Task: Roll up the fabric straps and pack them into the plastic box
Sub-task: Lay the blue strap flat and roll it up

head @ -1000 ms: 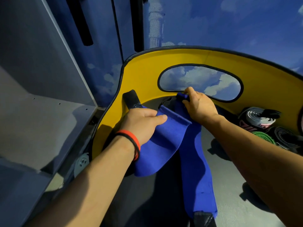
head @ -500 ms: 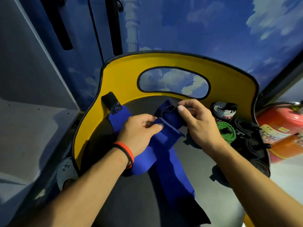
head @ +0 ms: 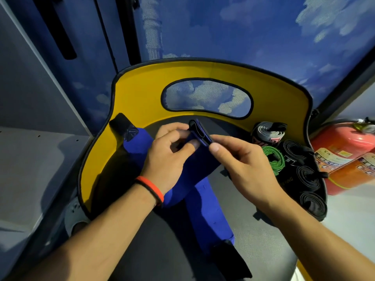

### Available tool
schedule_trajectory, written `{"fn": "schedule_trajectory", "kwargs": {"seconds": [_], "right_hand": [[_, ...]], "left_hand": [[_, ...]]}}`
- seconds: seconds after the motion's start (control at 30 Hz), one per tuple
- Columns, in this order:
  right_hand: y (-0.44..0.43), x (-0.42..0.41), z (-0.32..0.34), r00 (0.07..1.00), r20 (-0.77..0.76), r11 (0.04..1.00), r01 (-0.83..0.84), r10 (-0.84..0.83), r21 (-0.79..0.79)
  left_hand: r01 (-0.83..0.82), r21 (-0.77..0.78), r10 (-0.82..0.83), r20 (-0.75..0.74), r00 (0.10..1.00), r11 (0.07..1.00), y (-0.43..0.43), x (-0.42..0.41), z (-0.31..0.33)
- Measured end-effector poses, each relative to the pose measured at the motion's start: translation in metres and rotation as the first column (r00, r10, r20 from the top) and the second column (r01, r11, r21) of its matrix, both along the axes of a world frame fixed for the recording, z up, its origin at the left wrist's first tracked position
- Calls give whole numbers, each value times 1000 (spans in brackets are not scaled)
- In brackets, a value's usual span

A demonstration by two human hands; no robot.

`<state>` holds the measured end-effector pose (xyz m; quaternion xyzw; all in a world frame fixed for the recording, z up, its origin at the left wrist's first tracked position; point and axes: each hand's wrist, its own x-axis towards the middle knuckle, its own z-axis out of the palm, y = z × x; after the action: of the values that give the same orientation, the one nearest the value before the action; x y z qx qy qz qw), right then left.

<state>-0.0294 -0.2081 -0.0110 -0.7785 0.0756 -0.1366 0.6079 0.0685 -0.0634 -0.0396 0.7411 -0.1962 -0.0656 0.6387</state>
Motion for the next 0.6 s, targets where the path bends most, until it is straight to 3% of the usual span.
{"fn": "schedule_trajectory", "kwargs": {"seconds": [0.2, 0.6], "right_hand": [[-3, -3, -3, 995, -82, 999, 49, -50, -19], [0, -9, 3, 994, -114, 992, -11, -3, -123]], "left_hand": [[-35, -32, 32, -89, 996, 999, -2, -2, 1], [-64, -56, 61, -49, 997, 996, 2, -7, 9]]}}
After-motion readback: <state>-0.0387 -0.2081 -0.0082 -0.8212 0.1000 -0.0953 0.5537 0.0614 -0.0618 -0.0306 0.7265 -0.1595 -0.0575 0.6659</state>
